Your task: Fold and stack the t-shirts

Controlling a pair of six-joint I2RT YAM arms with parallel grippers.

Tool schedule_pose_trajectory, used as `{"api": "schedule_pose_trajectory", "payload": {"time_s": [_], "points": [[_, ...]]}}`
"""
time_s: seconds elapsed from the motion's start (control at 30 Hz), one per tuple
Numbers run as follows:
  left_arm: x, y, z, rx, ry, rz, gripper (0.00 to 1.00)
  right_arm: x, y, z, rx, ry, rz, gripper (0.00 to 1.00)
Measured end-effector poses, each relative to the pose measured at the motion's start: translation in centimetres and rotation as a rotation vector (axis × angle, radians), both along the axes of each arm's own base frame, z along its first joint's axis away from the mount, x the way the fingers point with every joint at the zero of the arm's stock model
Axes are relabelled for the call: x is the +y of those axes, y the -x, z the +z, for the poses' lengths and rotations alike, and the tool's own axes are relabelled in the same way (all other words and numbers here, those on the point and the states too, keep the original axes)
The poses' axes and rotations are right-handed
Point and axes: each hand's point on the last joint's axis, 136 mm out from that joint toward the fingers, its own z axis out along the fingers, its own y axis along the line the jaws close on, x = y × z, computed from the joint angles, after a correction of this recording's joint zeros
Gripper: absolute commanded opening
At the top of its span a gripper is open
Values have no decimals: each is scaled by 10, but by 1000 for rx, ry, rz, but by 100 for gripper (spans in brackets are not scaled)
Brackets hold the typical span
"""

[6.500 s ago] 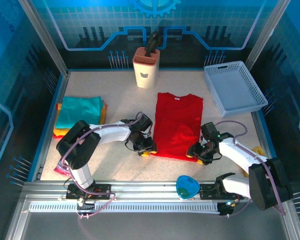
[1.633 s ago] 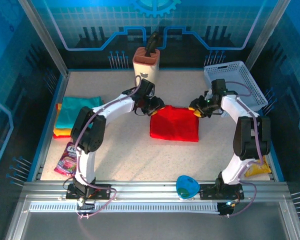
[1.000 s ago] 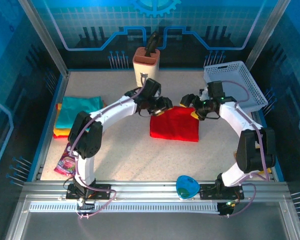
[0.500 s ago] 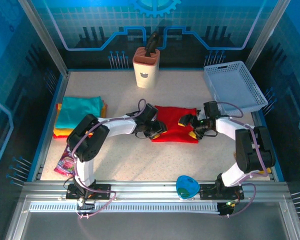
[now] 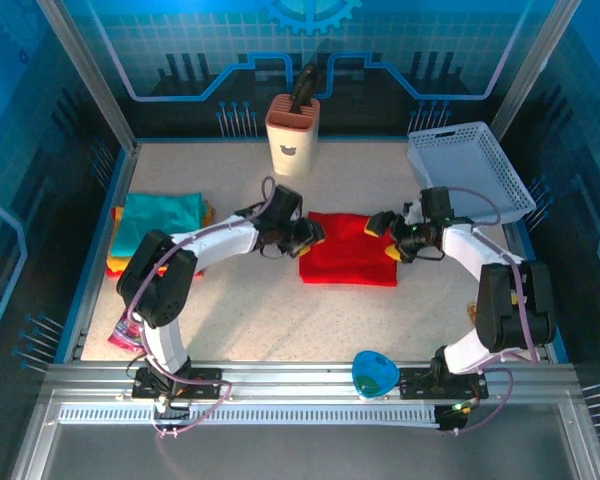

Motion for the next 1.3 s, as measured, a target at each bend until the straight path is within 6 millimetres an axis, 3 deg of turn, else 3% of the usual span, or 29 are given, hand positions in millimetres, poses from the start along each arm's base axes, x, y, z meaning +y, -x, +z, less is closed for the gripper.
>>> {"api": "schedule_pose_trajectory", "payload": {"time_s": [0.1,0.2,0.27,0.37,0.53,0.63,0.8,1.1,1.3], "points": [[-7,-33,37,-91,46,1,49,1,-23,32,-93,-4,-3,91],[-19,-55,51,-134,75,-14,49,1,-44,52,-155,-8,-17,90],[-29,-65,45,-125,84,-26,48,1,-57,53,-169,-14,-30,90],[-36,-74,19,-86,74,-33,48,3,-74,36,-151,-21,-44,89],[-35,-75,-36,4,24,-28,47,3,-89,-14,-65,-21,-70,88],[-32,-76,-53,31,9,-13,47,1,-92,-39,-22,-15,-79,88],[-21,-78,-64,33,13,17,47,-2,-96,-47,-17,-8,-87,88],[25,-73,-52,26,-43,72,48,-8,-107,-35,-52,-8,-91,89],[47,-56,-12,-38,-114,-7,53,-2,-103,-10,-93,-20,-31,92]]}}
